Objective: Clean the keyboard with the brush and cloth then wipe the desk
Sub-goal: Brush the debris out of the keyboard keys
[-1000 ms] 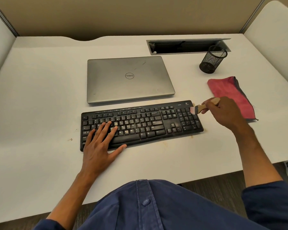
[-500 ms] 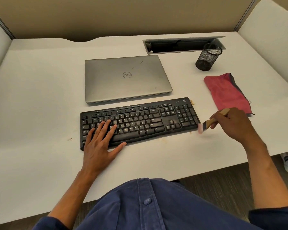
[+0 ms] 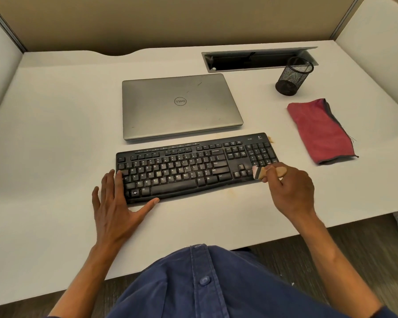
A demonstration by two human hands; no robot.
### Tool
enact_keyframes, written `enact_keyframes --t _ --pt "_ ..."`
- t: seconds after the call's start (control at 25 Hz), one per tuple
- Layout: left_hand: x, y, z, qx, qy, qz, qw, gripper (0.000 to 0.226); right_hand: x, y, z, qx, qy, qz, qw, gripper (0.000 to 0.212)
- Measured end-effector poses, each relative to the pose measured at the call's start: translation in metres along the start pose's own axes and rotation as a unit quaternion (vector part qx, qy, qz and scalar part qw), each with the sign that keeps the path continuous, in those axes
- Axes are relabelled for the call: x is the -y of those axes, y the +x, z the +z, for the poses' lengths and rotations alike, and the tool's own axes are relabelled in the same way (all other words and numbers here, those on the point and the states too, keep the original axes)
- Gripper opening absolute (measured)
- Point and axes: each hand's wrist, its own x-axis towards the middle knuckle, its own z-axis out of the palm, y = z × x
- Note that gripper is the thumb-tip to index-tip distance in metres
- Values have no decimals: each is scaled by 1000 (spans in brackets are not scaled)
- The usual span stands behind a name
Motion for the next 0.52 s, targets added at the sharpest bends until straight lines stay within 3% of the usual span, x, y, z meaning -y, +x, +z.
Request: enact_keyframes --t 0.12,0.32,0.52 --pt "3 1 -1 13 -3 -8 1000 118 4 2 -5 21 36 27 999 47" --pt "2 1 -1 23 -8 -11 1000 119 13 -7 -1 -32 29 79 996 37" --pt "0 1 -1 25 -17 -16 999 120 21 -29 15 -20 124 106 986 33"
